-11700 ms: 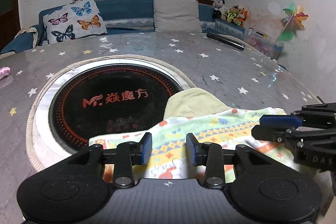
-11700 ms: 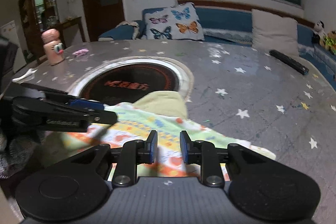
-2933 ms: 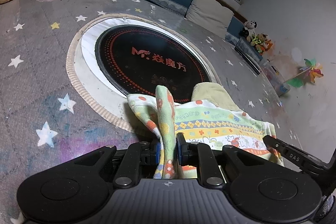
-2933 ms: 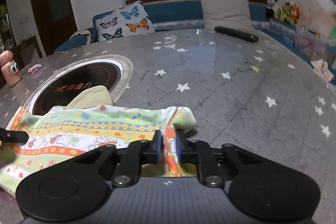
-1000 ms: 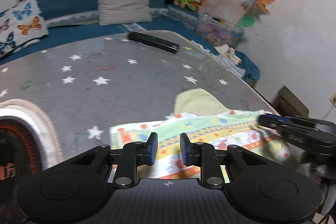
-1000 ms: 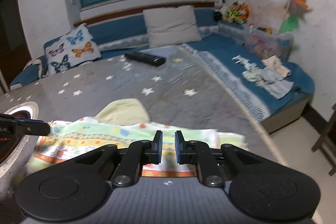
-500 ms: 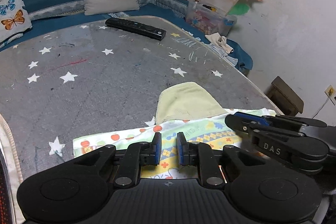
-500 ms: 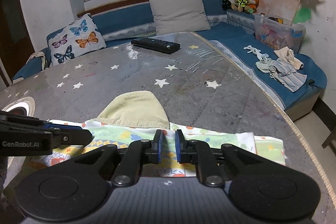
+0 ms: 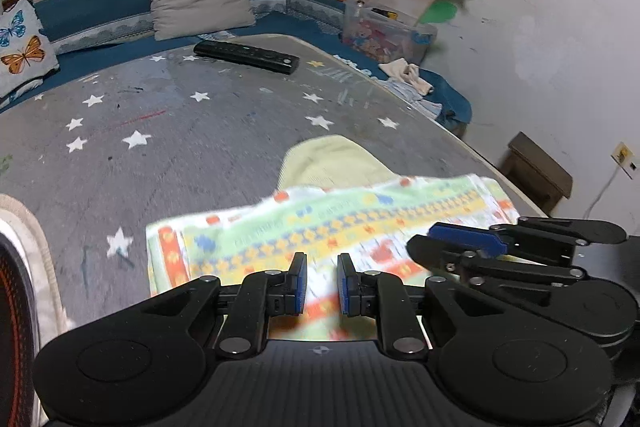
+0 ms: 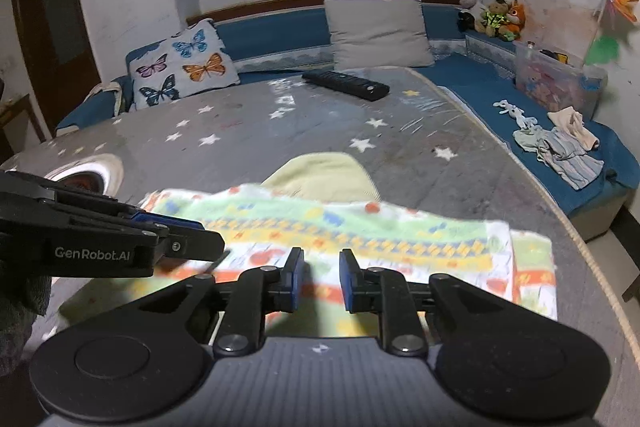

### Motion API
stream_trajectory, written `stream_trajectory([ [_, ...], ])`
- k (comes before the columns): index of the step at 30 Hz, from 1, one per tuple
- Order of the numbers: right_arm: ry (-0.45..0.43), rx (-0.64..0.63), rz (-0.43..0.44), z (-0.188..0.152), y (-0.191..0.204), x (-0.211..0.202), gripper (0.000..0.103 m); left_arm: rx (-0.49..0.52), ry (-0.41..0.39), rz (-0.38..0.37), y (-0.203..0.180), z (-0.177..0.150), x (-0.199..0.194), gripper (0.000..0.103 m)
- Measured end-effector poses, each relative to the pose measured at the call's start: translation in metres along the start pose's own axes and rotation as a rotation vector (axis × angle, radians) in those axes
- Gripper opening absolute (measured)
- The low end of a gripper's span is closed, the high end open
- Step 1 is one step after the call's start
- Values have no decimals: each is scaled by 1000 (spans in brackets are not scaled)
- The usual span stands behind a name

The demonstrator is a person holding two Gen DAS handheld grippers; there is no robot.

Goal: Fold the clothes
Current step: 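Lift the shirt with both grippers and lay it flat on the table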

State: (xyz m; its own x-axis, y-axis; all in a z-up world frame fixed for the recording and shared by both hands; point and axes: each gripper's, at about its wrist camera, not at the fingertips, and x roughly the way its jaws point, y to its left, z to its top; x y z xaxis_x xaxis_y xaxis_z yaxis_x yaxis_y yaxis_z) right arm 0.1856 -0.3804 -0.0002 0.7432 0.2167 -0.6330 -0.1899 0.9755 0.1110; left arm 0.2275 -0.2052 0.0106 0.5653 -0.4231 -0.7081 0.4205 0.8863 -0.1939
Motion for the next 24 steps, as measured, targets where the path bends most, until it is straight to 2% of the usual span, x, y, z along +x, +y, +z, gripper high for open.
stream_trajectory([
  [5, 2, -14, 6, -17, 11, -21, 19, 13, -14, -8, -8, -19, -20, 18],
  [8, 2, -35, 6, -29, 19, -32, 26, 27, -21, 1, -13, -32, -30, 18],
  [16, -7, -57, 2, -56, 28, -62, 27, 15, -26, 8, -12, -58, -46, 18],
  [21, -52, 5, -58, -54, 8, -71, 28, -19, -31, 11, -7, -66, -54, 19],
  [24, -31, 50, -112, -56, -10, -65, 29, -36, -30, 18, -3, -69, -58, 21],
])
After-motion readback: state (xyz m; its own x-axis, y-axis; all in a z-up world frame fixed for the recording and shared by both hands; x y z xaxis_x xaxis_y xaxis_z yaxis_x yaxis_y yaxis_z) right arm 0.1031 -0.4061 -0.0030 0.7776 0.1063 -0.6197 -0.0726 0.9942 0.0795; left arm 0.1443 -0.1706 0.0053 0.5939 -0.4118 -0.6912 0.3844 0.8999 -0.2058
